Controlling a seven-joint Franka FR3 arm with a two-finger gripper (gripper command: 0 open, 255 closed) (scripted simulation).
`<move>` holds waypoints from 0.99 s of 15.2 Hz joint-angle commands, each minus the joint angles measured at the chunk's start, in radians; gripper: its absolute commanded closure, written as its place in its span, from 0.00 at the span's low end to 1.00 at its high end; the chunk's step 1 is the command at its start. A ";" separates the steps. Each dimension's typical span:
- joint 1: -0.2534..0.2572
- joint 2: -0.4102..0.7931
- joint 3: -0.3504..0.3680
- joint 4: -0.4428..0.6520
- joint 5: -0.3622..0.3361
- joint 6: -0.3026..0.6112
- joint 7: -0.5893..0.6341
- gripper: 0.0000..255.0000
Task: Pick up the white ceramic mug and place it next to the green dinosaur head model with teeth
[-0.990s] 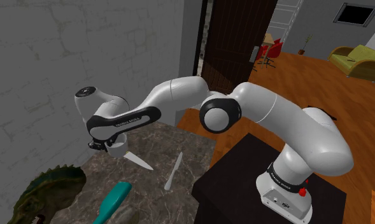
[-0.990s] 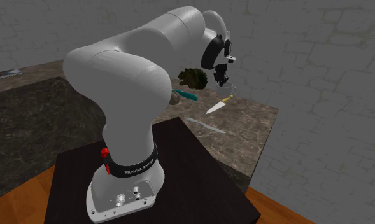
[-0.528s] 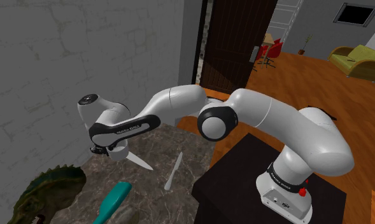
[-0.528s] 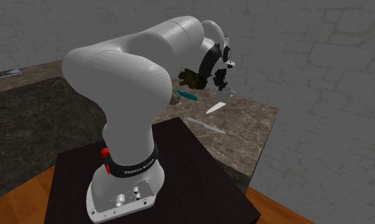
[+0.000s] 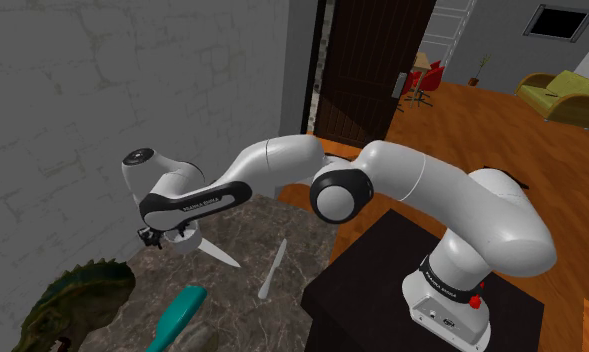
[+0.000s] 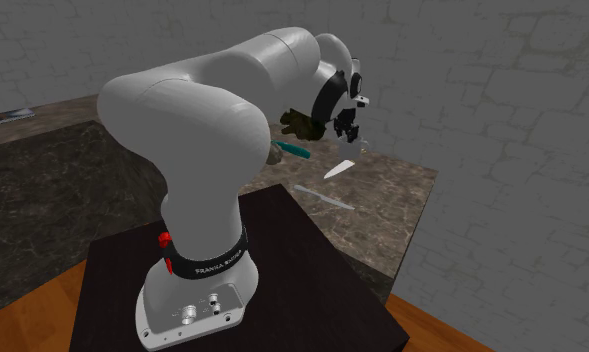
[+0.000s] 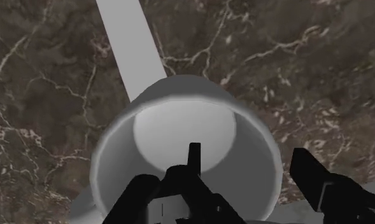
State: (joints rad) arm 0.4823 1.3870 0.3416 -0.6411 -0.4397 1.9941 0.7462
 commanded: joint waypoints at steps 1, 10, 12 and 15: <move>0.001 0.002 0.000 0.003 0.000 -0.001 -0.001 0.00; -0.028 -0.142 0.016 -0.143 0.000 -0.010 0.023 0.00; -0.028 -0.142 0.016 -0.143 0.000 -0.010 0.023 0.00; -0.028 -0.142 0.016 -0.143 0.000 -0.010 0.023 0.00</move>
State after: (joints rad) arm 0.4542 1.2450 0.3571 -0.7840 -0.4401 1.9841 0.7688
